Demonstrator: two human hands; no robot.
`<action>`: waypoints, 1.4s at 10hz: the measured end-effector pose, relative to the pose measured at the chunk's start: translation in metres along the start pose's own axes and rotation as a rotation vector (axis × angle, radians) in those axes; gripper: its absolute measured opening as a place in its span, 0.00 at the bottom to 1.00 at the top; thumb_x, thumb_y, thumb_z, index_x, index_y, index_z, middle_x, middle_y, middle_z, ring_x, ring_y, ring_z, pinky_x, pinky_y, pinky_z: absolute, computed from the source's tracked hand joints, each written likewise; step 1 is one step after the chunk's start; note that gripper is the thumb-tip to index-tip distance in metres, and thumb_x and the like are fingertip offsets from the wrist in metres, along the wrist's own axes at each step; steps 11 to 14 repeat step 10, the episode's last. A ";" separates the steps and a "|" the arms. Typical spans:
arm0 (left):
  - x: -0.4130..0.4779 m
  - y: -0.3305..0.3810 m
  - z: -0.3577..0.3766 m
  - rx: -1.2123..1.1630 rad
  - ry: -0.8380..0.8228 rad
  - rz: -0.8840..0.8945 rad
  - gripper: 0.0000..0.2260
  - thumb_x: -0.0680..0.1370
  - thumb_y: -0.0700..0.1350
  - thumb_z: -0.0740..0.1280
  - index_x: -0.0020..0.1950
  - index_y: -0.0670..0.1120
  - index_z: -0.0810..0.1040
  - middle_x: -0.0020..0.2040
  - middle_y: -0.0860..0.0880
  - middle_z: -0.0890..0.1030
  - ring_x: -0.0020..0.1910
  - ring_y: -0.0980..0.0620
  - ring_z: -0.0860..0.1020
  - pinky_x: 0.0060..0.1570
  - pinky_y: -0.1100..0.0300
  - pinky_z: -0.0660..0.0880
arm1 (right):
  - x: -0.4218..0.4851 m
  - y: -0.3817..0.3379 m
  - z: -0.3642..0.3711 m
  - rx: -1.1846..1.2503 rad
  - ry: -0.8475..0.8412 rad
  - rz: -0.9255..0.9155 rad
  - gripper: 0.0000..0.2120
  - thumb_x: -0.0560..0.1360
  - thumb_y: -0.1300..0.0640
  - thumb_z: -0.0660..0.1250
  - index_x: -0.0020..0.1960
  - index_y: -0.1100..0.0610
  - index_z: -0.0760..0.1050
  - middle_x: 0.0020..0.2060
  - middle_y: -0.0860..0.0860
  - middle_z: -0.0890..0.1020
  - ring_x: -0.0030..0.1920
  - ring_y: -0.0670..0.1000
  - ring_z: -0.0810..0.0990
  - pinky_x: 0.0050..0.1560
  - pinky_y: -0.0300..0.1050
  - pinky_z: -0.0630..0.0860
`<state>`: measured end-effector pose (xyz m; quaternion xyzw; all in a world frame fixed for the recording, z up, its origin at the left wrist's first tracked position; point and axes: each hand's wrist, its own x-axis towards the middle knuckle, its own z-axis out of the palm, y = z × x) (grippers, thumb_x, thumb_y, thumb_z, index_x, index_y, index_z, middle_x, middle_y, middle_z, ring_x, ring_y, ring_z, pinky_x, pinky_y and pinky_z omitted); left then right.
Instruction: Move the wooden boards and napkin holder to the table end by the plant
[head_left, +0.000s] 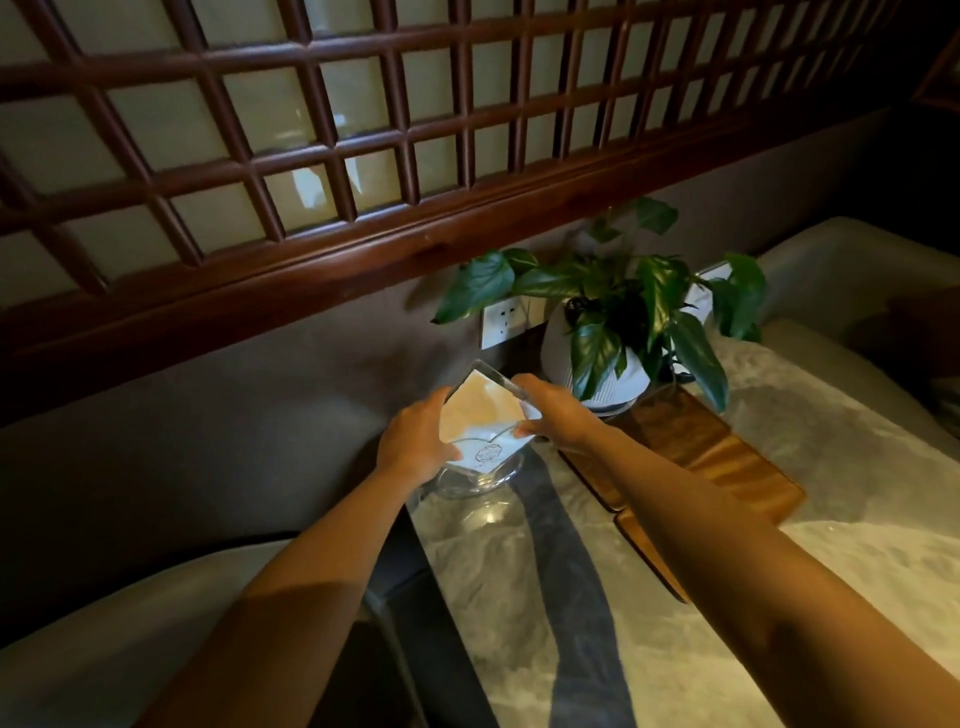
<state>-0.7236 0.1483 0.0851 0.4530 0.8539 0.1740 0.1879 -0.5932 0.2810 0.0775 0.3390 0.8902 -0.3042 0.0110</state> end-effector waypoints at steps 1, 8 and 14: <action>0.010 -0.008 0.001 0.004 -0.001 -0.023 0.34 0.69 0.43 0.75 0.70 0.47 0.62 0.66 0.42 0.74 0.64 0.41 0.73 0.57 0.49 0.74 | 0.017 -0.002 0.003 -0.002 -0.013 0.008 0.32 0.73 0.64 0.70 0.72 0.61 0.61 0.68 0.62 0.72 0.68 0.62 0.70 0.66 0.54 0.69; 0.038 -0.018 0.005 0.095 -0.034 -0.096 0.33 0.70 0.47 0.74 0.69 0.45 0.61 0.65 0.41 0.73 0.64 0.40 0.73 0.57 0.49 0.74 | 0.057 -0.007 0.000 0.039 -0.130 0.049 0.30 0.73 0.66 0.69 0.71 0.60 0.61 0.66 0.64 0.73 0.65 0.64 0.73 0.61 0.55 0.72; 0.030 -0.019 0.005 0.207 0.075 -0.063 0.39 0.71 0.55 0.71 0.74 0.44 0.56 0.71 0.40 0.67 0.69 0.41 0.67 0.63 0.48 0.69 | 0.046 -0.004 -0.001 0.045 -0.052 0.021 0.39 0.73 0.62 0.71 0.76 0.58 0.53 0.75 0.58 0.61 0.72 0.61 0.65 0.71 0.57 0.66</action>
